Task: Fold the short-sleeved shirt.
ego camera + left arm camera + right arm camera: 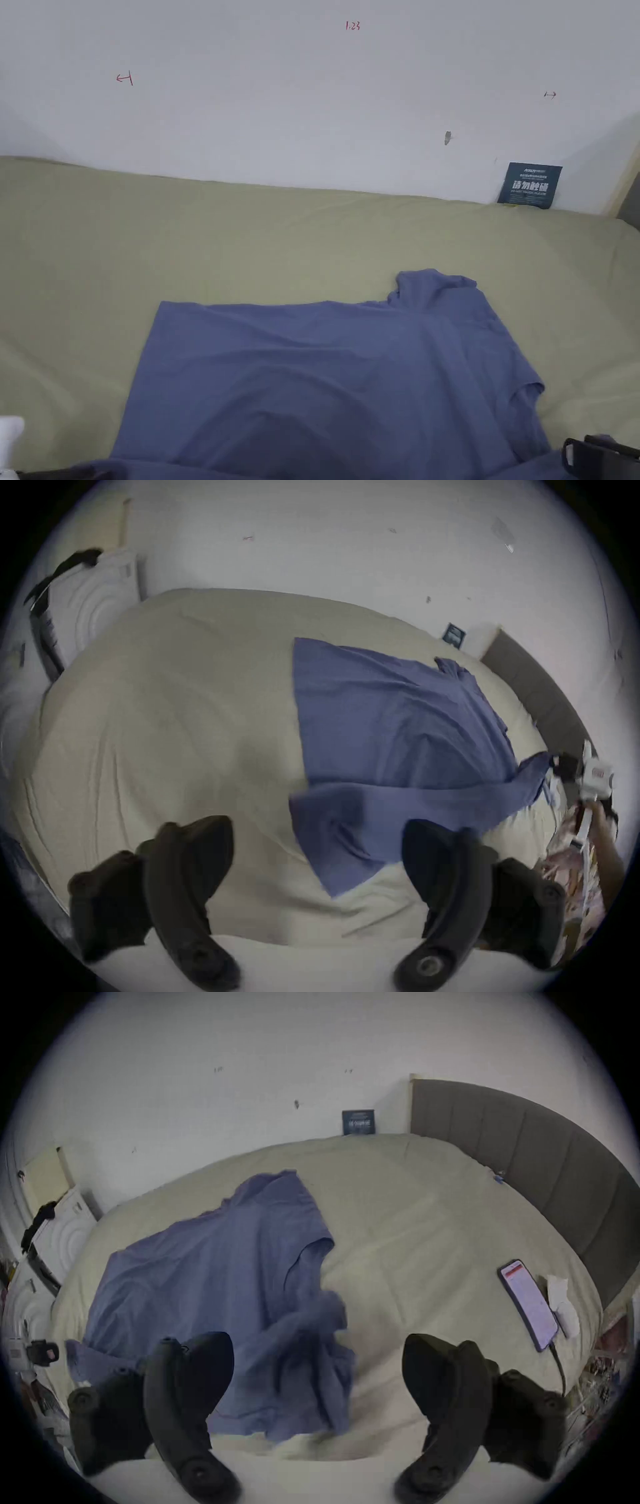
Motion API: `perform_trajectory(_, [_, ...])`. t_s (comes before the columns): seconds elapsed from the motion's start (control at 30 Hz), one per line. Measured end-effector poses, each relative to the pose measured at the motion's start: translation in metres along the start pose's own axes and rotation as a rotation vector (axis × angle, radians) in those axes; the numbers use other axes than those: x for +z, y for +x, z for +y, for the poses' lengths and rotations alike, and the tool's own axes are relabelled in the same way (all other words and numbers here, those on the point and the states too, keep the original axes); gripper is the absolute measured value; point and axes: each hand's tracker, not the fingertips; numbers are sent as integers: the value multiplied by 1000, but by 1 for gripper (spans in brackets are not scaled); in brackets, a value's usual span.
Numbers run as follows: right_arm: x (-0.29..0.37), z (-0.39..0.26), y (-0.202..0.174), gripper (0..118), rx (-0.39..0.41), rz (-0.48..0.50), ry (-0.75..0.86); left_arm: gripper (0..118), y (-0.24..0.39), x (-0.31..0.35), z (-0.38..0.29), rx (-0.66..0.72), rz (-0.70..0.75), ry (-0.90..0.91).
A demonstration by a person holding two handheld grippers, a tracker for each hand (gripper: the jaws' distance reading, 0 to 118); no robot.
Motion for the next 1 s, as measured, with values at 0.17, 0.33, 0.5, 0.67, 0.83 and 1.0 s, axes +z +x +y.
perform_trajectory(0.17, [39, -8, 4, 103, 0, -24, 122, 103, -3, 41, -12, 75, 54, 95])
perform_trajectory(0.33, [93, -16, -35, 102, 45, 75, 241, 97, 34, 81, -16, 43, 122, 272])
perform_trajectory(0.5, [117, -57, -78, 41, 142, 143, 171, 0, 89, 100, -53, 8, 128, 380])
perform_trajectory(0.67, [118, -110, -109, 1, 215, 123, 48, 0, 128, 83, -106, -98, 109, 281])
perform_trajectory(0.83, [113, -151, -117, 1, 169, 184, -32, 0, 138, 66, -145, -73, 60, 193])
perform_trajectory(1.0, [104, -142, -97, 1, 180, 160, -18, 0, 118, 59, -138, 11, 80, 188])
